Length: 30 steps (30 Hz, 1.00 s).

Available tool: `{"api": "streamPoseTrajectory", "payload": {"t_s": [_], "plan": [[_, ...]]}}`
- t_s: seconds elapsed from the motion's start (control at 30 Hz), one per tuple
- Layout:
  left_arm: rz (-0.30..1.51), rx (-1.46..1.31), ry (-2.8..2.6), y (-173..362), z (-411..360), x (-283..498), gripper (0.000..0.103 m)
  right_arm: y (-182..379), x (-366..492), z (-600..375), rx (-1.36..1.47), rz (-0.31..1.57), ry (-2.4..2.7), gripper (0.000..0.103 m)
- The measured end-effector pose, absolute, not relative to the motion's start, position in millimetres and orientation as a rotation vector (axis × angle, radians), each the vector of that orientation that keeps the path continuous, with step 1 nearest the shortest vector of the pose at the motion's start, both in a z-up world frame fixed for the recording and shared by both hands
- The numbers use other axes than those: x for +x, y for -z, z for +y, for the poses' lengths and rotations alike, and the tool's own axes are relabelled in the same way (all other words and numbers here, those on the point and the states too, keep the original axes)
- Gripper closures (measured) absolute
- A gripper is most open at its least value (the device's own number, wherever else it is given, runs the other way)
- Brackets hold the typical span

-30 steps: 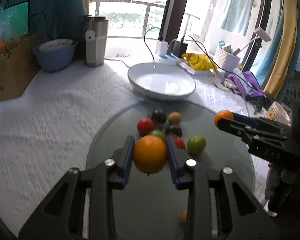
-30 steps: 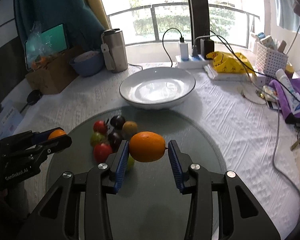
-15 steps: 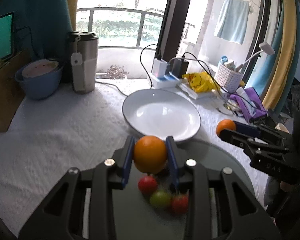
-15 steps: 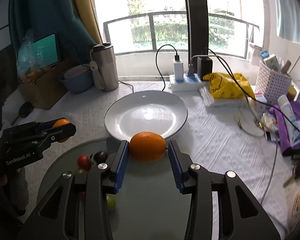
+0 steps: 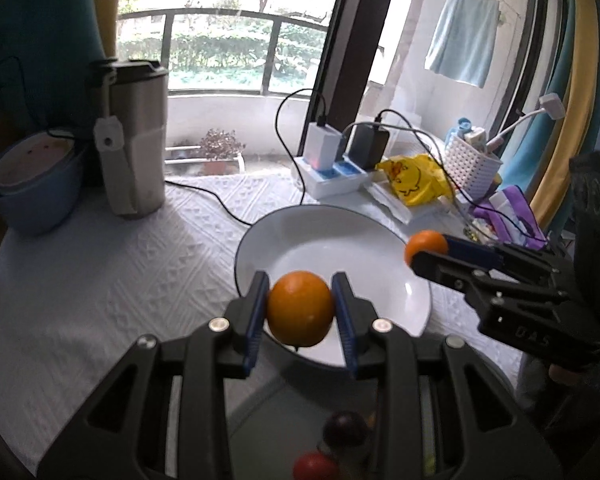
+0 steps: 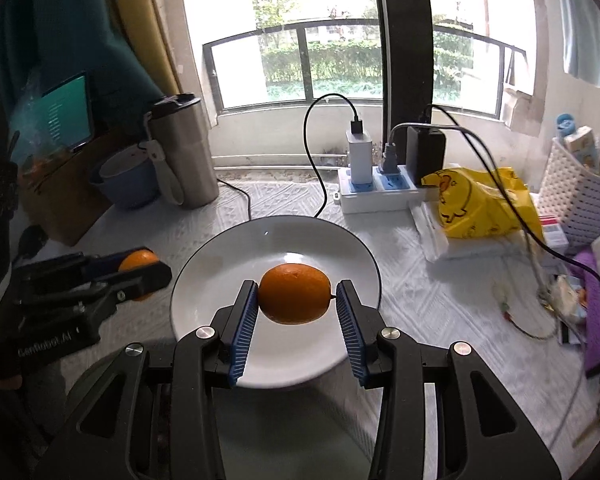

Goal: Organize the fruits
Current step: 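Carry both oranges onto the white plate and open both tools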

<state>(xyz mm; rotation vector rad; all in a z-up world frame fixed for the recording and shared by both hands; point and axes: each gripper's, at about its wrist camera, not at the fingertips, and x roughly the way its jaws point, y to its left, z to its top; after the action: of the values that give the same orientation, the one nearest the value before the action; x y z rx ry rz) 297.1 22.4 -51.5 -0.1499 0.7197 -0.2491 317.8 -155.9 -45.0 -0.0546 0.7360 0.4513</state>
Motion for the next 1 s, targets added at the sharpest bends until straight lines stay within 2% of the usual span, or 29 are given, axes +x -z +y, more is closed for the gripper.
{"api": "streamPoseTrajectory", "payload": {"t_s": [0.5, 0.83, 0.97, 1.0], "plan": [[0.78, -0.173, 0.236, 72, 29, 354, 0.07, 87, 382, -132, -0.03, 0.856, -0.433, 0.06], [0.791, -0.222, 0.219, 75, 39, 360, 0.068, 86, 388, -128, -0.04, 0.856, -0.428, 0.06], [0.772, -0.227, 0.213, 68, 40, 355, 0.065, 78, 382, -129, -0.043, 0.833, -0.421, 0.059], [0.765, -0.229, 0.213, 65, 41, 352, 0.061, 75, 380, -130, -0.045, 0.827, -0.419, 0.059]]}}
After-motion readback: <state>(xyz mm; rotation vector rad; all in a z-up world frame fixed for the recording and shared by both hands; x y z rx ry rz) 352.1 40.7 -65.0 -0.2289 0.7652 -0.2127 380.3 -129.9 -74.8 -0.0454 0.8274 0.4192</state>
